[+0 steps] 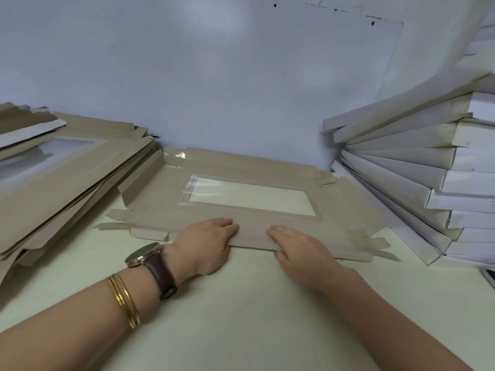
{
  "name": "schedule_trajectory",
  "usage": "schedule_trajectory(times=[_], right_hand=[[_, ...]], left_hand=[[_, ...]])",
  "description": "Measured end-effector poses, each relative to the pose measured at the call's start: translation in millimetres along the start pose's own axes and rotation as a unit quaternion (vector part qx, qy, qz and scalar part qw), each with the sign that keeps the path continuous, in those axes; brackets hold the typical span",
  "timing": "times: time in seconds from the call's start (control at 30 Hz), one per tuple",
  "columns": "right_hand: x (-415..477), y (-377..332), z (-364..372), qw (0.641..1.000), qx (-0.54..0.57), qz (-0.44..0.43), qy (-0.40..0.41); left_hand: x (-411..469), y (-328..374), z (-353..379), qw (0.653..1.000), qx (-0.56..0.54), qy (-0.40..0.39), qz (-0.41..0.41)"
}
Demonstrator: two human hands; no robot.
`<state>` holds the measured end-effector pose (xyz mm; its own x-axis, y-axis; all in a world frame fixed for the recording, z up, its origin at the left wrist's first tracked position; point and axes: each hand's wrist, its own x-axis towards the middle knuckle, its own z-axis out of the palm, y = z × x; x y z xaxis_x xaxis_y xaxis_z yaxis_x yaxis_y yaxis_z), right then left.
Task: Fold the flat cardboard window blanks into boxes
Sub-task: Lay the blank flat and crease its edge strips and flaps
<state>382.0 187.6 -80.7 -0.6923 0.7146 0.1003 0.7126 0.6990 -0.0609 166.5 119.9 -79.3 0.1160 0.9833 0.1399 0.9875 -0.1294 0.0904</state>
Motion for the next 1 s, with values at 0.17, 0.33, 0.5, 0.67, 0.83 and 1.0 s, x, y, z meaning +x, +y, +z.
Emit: schedule_trajectory(times=[0.17, 0.33, 0.5, 0.67, 0.83, 1.0], right_hand=[[-17.8, 36.2, -8.0, 0.999, -0.019, 0.040, -0.014], [-31.7, 60.4, -20.1, 0.998, -0.019, 0.066, -0.013], [-29.9, 73.8, -36.6, 0.996, -0.024, 0.080, -0.037], [-14.7, 80.7, -53.6, 0.996, 0.012, 0.087, -0.016], [3.9, 84.4, -64.0, 0.995, 0.035, 0.095, -0.020], [17.5, 85.8, -69.9, 0.992, 0.034, 0.114, -0.052]], left_hand=[[-11.5, -32.9, -12.9, 0.999, 0.022, -0.014, -0.043], [-17.9, -57.1, -28.3, 0.996, 0.037, -0.046, -0.063], [-14.6, -64.1, -46.6, 0.992, 0.070, -0.057, -0.092], [-7.9, -61.8, -58.4, 0.991, 0.065, -0.044, -0.104], [6.4, -64.0, -65.9, 0.989, 0.040, -0.046, -0.132], [17.9, -65.1, -68.8, 0.986, 0.025, -0.062, -0.152]])
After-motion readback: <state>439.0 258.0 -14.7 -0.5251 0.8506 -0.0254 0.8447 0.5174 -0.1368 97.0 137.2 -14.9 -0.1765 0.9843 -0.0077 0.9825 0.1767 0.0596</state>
